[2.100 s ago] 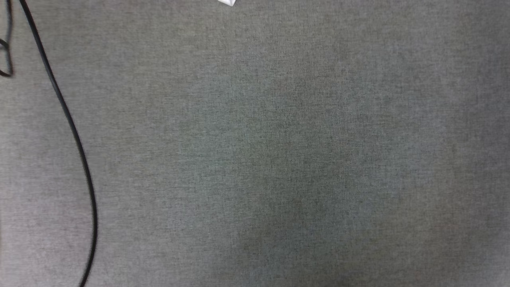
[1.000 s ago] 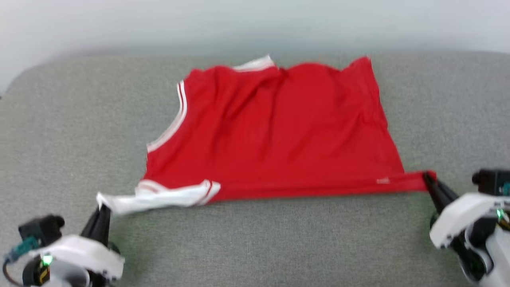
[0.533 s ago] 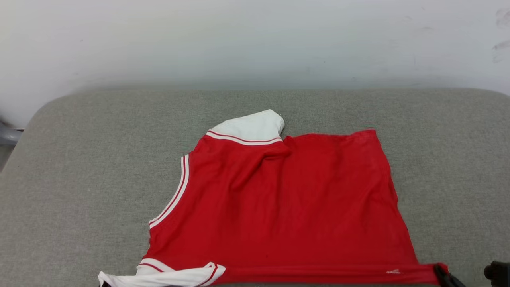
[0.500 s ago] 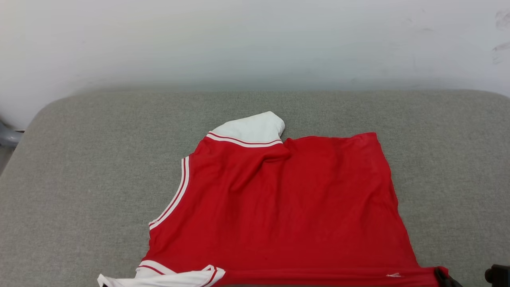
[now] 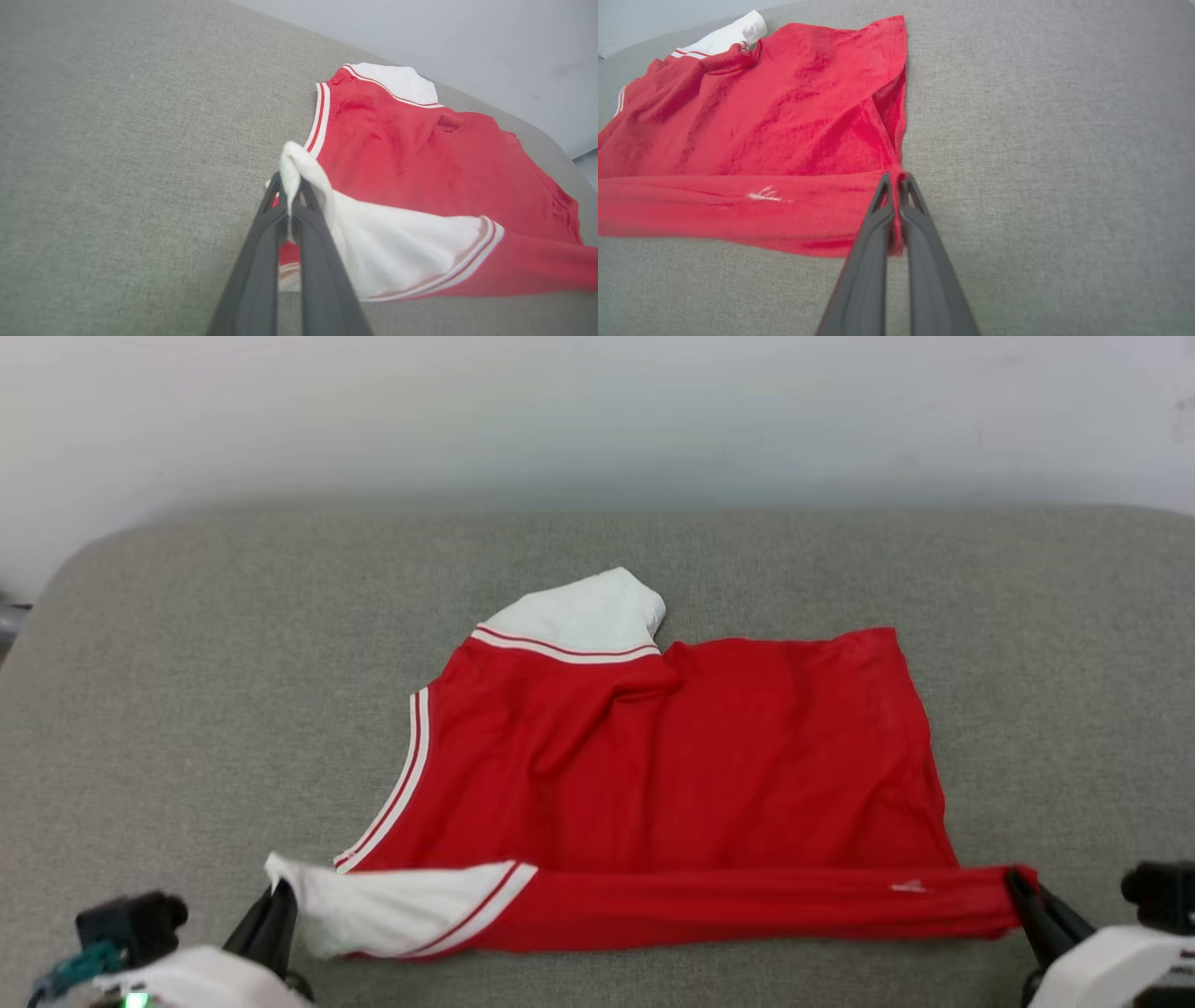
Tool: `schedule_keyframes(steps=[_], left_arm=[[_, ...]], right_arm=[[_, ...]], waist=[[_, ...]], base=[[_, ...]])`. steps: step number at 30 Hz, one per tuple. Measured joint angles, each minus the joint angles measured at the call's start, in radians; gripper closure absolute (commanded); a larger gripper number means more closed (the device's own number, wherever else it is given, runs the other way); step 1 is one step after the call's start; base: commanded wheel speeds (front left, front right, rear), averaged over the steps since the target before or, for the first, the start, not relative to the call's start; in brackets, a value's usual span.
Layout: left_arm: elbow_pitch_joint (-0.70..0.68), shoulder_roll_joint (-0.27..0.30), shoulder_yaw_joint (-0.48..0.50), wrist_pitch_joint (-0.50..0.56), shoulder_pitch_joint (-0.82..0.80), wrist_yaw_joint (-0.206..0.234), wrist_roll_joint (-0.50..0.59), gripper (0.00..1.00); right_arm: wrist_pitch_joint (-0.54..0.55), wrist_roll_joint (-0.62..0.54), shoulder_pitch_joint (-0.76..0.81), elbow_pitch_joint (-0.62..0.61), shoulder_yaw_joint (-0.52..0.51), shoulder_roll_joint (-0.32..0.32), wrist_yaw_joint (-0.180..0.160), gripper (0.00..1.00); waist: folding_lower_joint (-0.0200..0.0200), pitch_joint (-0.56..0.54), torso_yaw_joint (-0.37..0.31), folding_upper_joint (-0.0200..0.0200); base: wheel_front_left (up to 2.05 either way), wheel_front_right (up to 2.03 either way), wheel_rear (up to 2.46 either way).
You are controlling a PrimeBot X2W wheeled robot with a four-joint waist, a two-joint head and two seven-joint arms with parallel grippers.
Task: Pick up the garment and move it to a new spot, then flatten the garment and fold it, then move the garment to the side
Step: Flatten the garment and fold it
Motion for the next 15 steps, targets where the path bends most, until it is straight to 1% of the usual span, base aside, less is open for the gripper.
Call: schedule_keyframes(steps=[6,11,15], left_arm=[[0.091,-0.001,-0.031,0.002,-0.161,-0.044,0.017,1.00],[0.164,-0.007,-0.044,-0.018,-0.240,-0.080,0.024,1.00],[0.224,-0.023,-0.062,-0.022,-0.277,-0.103,0.023,1.00]], right_arm=[[-0.008,0.009,-0.128,0.065,0.068,-0.040,0.000,1.00],[-0.040,0.026,-0.216,0.146,0.114,-0.059,0.000,1.00],[-0.071,0.042,-0.251,0.219,0.138,-0.067,0.000,1.00]], waist=[[0.0002,0.074,-0.007,0.0000],[0.0002,0.138,-0.014,-0.0001],[0.0003,0.179,-0.015,0.0000]], base=[[0.00,0.00,0.00],[0.00,0.00,0.00],[0.00,0.00,0.00]])
